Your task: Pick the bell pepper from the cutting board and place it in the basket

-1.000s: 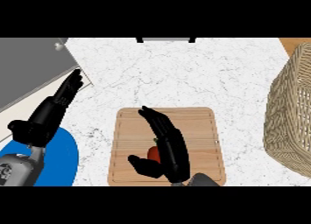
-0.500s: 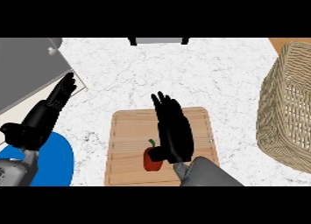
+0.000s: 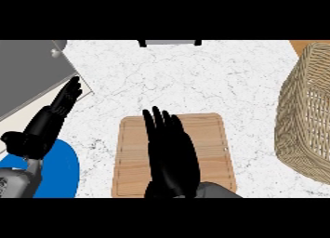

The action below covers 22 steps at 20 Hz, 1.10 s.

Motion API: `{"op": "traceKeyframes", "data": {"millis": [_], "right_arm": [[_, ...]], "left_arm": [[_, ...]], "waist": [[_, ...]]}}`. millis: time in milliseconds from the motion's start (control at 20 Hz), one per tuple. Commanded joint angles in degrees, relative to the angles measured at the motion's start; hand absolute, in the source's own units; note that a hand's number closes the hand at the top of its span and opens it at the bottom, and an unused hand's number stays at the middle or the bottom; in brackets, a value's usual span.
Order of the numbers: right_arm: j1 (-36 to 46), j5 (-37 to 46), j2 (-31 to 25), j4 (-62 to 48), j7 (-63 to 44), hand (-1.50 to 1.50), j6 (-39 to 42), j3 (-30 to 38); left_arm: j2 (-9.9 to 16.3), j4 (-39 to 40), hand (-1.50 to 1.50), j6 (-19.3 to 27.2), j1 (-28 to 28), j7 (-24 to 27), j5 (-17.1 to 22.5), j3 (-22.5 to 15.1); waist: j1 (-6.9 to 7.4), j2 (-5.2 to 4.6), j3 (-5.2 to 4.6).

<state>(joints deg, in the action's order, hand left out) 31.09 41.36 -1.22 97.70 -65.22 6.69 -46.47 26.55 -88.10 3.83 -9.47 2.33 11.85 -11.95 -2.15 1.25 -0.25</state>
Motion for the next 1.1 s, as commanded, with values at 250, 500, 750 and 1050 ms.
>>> {"op": "traceKeyframes", "data": {"millis": [250,500,750,1050], "right_arm": [[-3.02,-0.74,-0.72,19.17,-19.50,-1.50,15.56,0.69],[-4.99,0.93,0.81,18.62,-17.59,-1.50,14.76,2.77],[-12.93,9.68,1.12,13.98,-10.14,-1.50,4.65,-1.89],[-23.79,17.83,-1.91,11.57,-0.11,-1.50,-2.90,-5.09]], "left_arm": [[-0.38,-0.57,0.00,-1.17,2.44,2.00,-0.51,0.30],[-0.55,-1.39,0.00,-2.05,-1.20,-1.37,-0.01,1.04],[-0.39,-3.48,0.00,-2.47,1.45,-0.59,-0.96,1.85],[-1.81,-0.22,0.00,-4.29,-2.53,-3.26,-0.60,3.41]], "waist": [[0.81,-0.56,0.15],[1.43,-0.95,0.20],[2.19,-1.05,0.24],[1.66,-1.15,0.27]]}}
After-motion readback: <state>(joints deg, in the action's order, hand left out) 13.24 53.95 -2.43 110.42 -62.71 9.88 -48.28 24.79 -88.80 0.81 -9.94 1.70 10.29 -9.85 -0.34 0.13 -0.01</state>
